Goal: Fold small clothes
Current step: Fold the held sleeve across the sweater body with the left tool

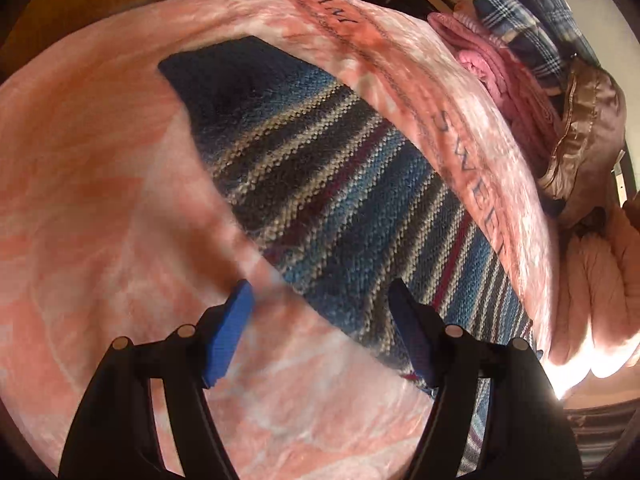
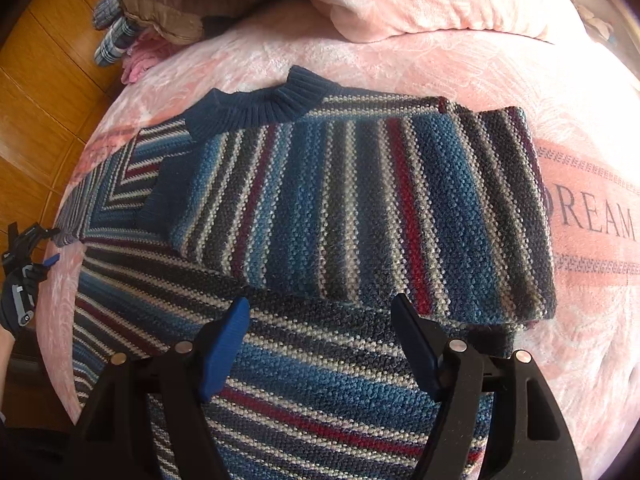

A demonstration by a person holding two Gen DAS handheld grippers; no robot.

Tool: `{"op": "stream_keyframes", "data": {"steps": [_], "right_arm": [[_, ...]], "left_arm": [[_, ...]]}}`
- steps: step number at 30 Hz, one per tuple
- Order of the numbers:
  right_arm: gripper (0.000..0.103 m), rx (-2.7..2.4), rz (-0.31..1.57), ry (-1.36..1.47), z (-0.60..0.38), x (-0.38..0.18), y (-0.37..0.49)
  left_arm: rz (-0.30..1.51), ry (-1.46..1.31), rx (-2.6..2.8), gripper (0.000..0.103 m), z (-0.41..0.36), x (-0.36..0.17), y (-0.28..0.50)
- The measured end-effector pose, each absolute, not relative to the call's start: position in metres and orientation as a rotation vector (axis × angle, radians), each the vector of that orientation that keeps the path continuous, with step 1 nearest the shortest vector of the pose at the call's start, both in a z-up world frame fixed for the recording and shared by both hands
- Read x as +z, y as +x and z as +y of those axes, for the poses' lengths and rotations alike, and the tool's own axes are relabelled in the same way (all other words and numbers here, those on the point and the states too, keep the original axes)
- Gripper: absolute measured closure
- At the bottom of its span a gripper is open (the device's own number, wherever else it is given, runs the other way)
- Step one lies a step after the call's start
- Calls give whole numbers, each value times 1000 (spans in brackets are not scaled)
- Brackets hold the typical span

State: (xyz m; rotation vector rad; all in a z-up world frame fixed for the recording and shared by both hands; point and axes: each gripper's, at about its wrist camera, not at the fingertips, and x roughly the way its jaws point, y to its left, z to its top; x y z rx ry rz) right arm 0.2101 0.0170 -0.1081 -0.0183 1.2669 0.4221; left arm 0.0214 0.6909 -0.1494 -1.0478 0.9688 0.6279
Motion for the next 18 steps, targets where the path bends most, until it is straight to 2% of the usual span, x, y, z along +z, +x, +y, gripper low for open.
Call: {"op": "stream_keyframes", "data": {"steps": [8,9,10,12,18], "right_arm": [[29,411,1258,-41,16,-110,211],[29,409,1259,-41,16,-110,211],[29,407,1260,-44,16,-111,211],[29,406,1264,-51,16,-112,212],[30,407,1256,-64,14,-111,212]], "left_arm": [[875,-1065,631,34,708,-155,36],[878,-1045,642,44,708,-155,38],[887,-1024,659,65,708,-155,39],[861,-1038,643,89,708,-154,39],[760,-949,596,92,690,-117,60]]}}
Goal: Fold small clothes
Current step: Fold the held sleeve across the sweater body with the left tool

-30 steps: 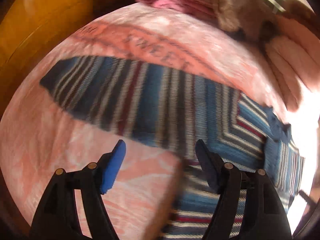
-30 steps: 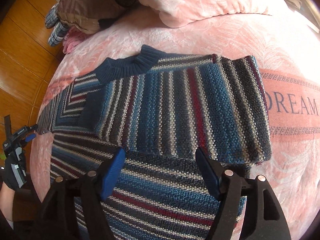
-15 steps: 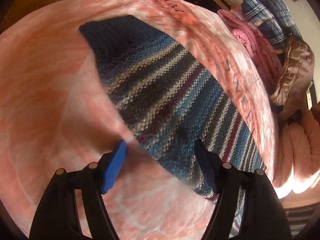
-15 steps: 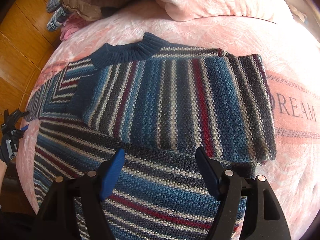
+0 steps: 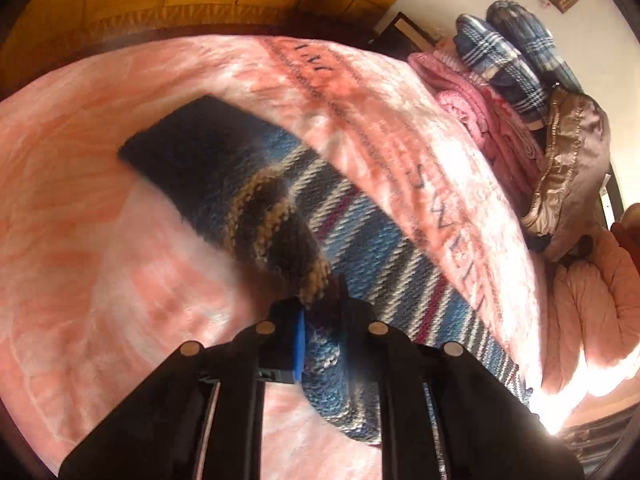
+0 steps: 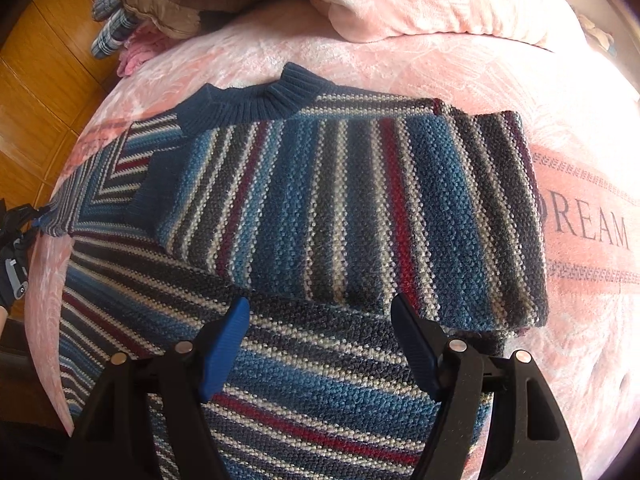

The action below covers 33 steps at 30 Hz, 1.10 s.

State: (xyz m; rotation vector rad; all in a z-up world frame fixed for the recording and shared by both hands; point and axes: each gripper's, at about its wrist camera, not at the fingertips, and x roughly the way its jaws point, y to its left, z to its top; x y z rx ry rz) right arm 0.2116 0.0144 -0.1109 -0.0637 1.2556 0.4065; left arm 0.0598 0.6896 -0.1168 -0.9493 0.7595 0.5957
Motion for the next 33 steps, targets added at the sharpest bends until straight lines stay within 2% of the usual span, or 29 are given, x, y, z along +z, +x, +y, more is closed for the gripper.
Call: {"op": "stream_keyframes", "data": {"steps": [6,16,23,29,33], "right_arm": [[30,388,1247,-56,7,-106,214],[30,357,1258,-69,-3,-113,219],[30,348,1273,-62,-8,-120,221],[30,343,1284,-71,-9,-126,222],[29,342,1285,-97,-5,-131,221]], "left_arm": [[725,-898,382,93,639,-80,100],[806,-734,18,93,505,-60,157],[945,-628,-47,92,445,-97,168],[1081,-569,-32,87,433,-142,163],[1099,-581,-48,84,437,-148,155]]}}
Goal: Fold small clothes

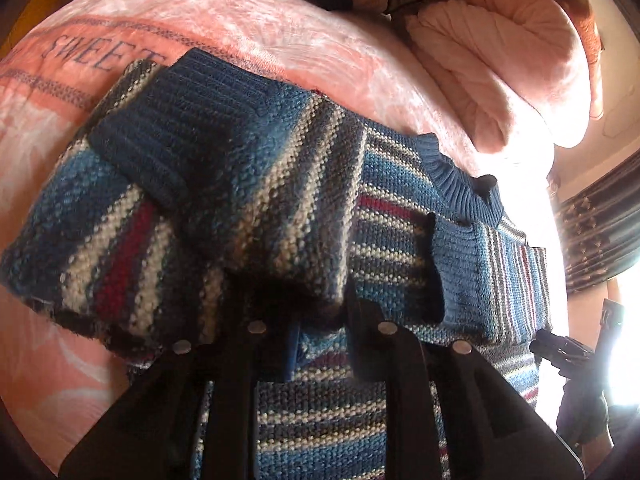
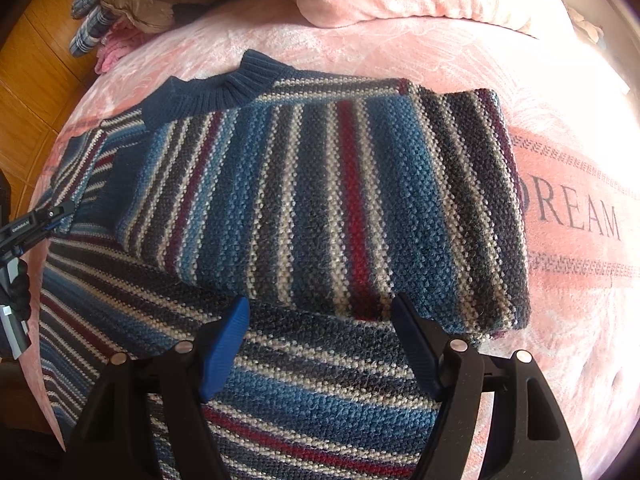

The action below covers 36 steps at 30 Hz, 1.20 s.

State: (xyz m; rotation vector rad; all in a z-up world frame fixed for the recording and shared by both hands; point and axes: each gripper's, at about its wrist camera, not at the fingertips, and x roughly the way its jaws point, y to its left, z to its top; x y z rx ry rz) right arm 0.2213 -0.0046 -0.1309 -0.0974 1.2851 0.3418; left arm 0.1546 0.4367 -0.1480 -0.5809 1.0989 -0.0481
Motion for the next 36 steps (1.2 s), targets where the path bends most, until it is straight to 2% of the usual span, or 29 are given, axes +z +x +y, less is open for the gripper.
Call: {"op": "stream_keyframes", "data": {"steps": [2,4,7,11,13,22,27,32,34,36], "right_arm": [[28,342,1281,-109,-2,-130,220],[28,346,1279,-98,0,-127,219],[28,369,1292,-17,5,-119,219],[28,429,1292,89,35,-105,221],[28,468,1282,131,63,-99,224],[28,601,1359,211,218,-116,237],[28,620,1417,275,269,-137,243],[29,598,1446,216,301,-152,245],[34,583,1439,186,307,-154,244],[55,606,1424,190,308,-154,244]], "left_arm": [[1111,-589,-80,82,437,-142,150],[1111,-606,-127,75,441,-132,142],[1103,-592,-171,73,451,-113,129],[1027,-553,-105,68,480,-87,114],[1010,-495,-6,62,495,-81,112],[1152,-350,210,63,529,-120,120],[1184,-359,215,62,535,-137,118],[1188,-399,212,60,540,-138,121],[1186,-375,208,59,539,-136,121],[1182,-375,206,59,538,-136,120]]}}
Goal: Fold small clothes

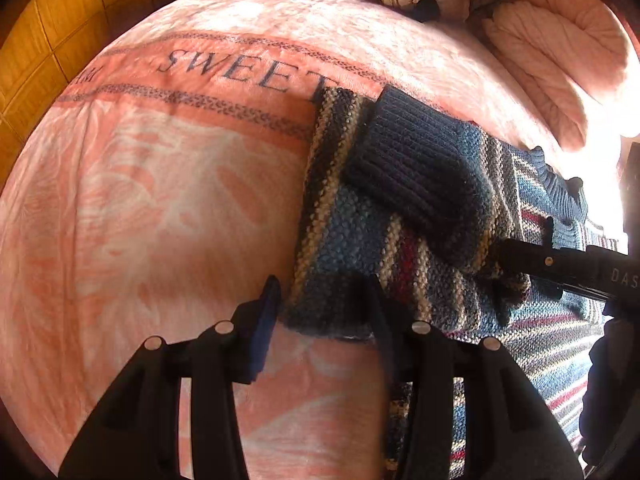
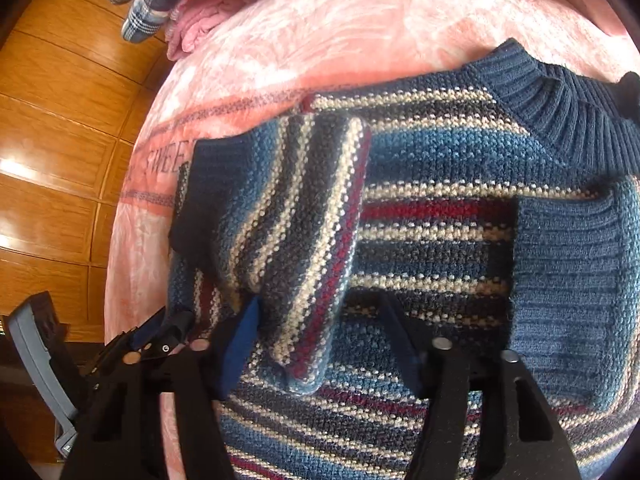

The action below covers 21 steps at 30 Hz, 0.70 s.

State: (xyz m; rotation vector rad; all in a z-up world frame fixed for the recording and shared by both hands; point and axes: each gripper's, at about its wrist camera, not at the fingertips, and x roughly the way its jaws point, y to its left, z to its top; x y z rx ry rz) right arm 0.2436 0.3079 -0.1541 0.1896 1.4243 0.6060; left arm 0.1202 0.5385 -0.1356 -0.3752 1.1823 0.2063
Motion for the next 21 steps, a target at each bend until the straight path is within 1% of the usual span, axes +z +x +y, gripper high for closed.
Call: {"op": "stream_keyframes", "data": {"steps": [1,2,4,7,11,17,21], "right_arm": [[76,625,1432,211,307,-155,244],[83,632,1434,231,306,-155,244],[87,645,1418,227,304,-150,242],[89,660,1384,186,295,-135,239],[89,655,1326,146,271,-110,240],[90,608,1227,109,220,-76,250],[90,552,1210,57,190,-78,255]], "left_arm": [[1178,-383,209,59,539,-135,120],[1169,-392,215,59,540,-133,120],[1131,-409,223,61,542,-125,119],[1084,-403,221,61,540,-112,121],[1071,-388,211,61,529,-108,125],[1059,-332,151,61,492,-106,135],[1094,-280,107,60,465,-116,143]]}}
